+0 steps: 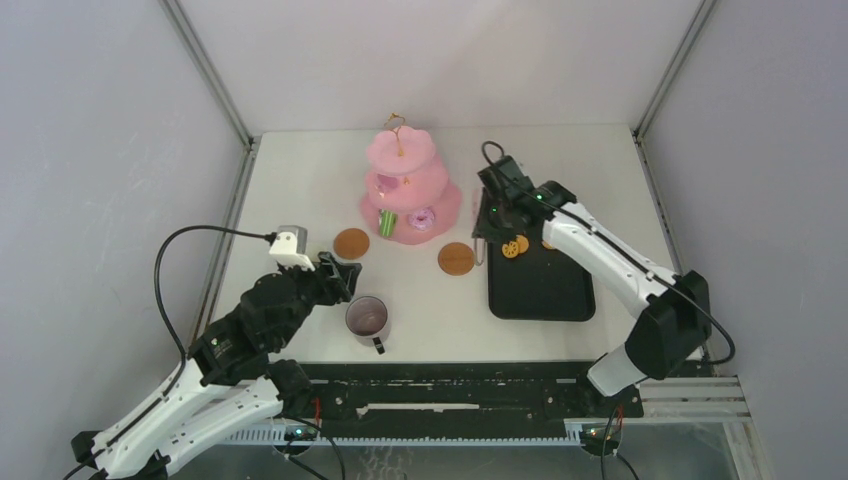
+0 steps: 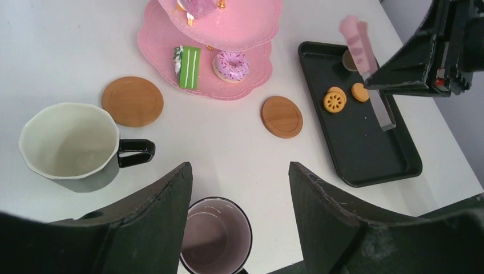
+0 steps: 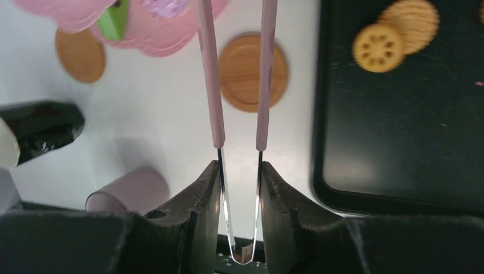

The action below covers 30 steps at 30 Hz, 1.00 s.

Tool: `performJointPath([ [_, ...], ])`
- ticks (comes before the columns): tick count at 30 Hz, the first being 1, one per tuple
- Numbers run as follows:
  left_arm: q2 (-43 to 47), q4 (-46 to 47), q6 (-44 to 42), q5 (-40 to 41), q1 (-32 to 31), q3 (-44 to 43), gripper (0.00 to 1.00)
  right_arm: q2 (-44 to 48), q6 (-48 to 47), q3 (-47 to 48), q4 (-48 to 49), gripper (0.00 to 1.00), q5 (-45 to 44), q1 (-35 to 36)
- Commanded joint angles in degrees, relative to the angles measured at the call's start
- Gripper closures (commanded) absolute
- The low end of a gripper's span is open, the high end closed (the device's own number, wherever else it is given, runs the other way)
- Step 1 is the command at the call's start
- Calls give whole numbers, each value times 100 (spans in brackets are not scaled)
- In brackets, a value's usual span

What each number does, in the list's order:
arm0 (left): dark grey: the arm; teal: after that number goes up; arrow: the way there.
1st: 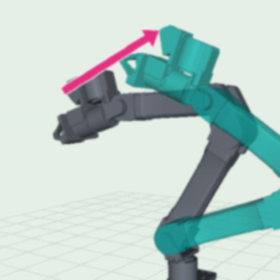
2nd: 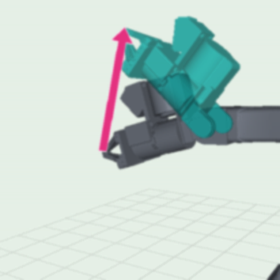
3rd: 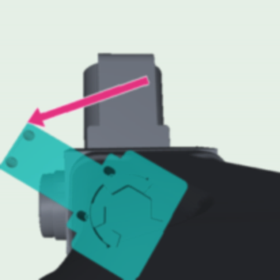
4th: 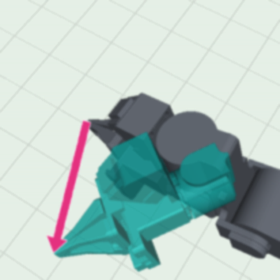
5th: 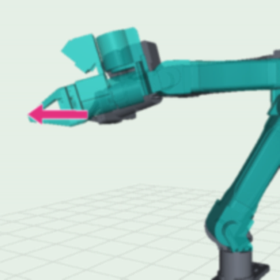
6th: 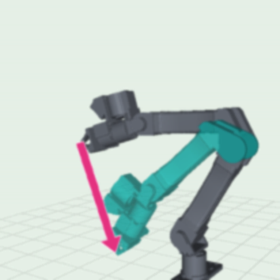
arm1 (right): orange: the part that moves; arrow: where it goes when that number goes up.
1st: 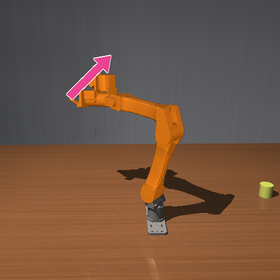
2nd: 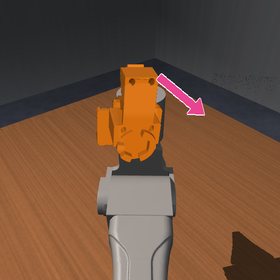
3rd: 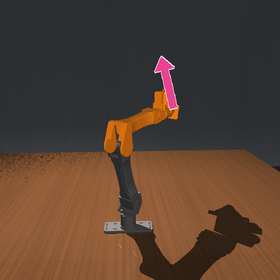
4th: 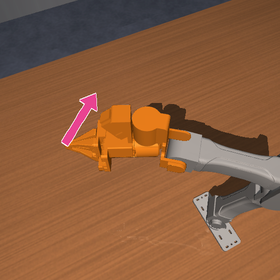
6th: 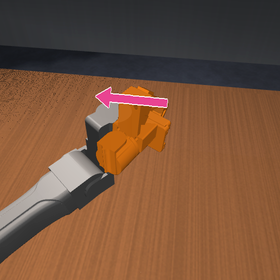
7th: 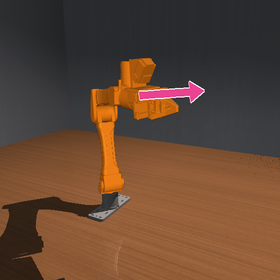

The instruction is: Serve the afternoon tea

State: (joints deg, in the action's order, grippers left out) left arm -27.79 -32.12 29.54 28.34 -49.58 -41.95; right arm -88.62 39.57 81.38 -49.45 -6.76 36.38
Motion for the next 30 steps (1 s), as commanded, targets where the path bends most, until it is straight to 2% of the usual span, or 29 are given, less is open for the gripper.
performJointPath([
  [1,100,314,23,39,36,51,33,650,235,-572,307,64,-127,-516],
  [7,-7,281,73,351,36,8,36,1028,83,-1228,389,64,3,-1357],
  [14,-51,295,40,381,44,45,36,831,-99,-1531,563,63,274,-2020],
  [30,-361,438,-57,145,362,58,35,123,-393,-1651,934,62,627,-2734],
])
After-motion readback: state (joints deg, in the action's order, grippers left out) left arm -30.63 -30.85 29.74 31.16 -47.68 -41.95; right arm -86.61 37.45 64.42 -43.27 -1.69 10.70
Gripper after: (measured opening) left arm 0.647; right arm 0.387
